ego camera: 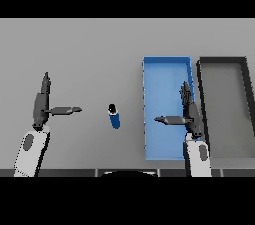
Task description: Pick up the blue pipe and place it into the blue bin.
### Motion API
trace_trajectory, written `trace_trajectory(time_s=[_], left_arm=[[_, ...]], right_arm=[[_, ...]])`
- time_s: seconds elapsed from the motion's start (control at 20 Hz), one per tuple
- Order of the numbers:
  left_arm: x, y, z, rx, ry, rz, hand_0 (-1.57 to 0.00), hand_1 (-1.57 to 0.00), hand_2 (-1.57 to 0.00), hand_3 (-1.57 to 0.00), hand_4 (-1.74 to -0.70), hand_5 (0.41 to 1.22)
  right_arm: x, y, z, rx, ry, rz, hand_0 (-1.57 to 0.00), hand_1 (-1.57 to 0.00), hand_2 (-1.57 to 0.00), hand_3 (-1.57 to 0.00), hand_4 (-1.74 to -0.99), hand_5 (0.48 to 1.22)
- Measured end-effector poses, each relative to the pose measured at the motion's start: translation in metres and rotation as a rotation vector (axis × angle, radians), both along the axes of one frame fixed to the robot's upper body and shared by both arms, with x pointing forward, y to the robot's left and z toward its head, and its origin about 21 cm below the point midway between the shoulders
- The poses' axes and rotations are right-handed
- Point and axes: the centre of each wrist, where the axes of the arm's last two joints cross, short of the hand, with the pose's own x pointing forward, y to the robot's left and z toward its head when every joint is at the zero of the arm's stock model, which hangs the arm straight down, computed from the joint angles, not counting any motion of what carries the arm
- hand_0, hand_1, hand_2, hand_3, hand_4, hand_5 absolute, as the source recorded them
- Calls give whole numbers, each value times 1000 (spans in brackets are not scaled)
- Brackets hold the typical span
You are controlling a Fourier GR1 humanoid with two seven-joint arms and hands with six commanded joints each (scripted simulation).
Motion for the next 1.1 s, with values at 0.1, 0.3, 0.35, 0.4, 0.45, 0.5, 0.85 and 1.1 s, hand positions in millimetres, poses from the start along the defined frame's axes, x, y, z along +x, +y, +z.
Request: trace_trajectory(time_s=[0.1, 0.3, 0.35, 0.4, 0.45, 0.5, 0.85, 1.1], left_arm=[[-1, -1, 0, 1, -10, -2, 1, 1, 1, 1, -1006, 586], [-5, -4, -2, 4, -13, -5, 1, 1, 1, 1, -1006, 586], [-15, 8, -1, 75, -27, -138, 1, 1, 1, 1, -1011, 588], [-22, 16, -1, 110, -24, -219, 1, 1, 1, 1, -1011, 588], [-25, 21, 0, 135, -13, -263, 1, 1, 1, 1, -1010, 588], [-28, 26, 0, 155, -2, -286, 1, 1, 1, 1, -1010, 589], [-32, 22, 2, 134, 9, -445, 1, 1, 1, 1, -1020, 582], [-39, 6, 9, 163, 97, -618, 1, 1, 1, 1, -1052, 513]], right_arm=[[-1, -1, 0, 0, -2, -1, 1, 1, 1, 1, -1222, 603], [-4, -5, 0, -5, -3, -3, 1, 1, 1, 1, -1222, 603], [-13, -18, 3, -112, -73, 43, 1, 1, 1, 1, -1227, 603], [-21, -23, 5, -157, -101, 84, 1, 1, 1, 1, -1230, 601], [-27, -21, 6, -184, -107, 106, 1, 1, 1, 1, -1228, 599], [-26, -20, 10, -209, -97, 116, 1, 1, 1, 1, -1232, 599], [-29, -16, 16, -247, -77, 134, 1, 1, 1, 1, -1215, 587], [-27, -17, 17, -246, -128, 163, 1, 1, 1, 1, -1229, 606]])
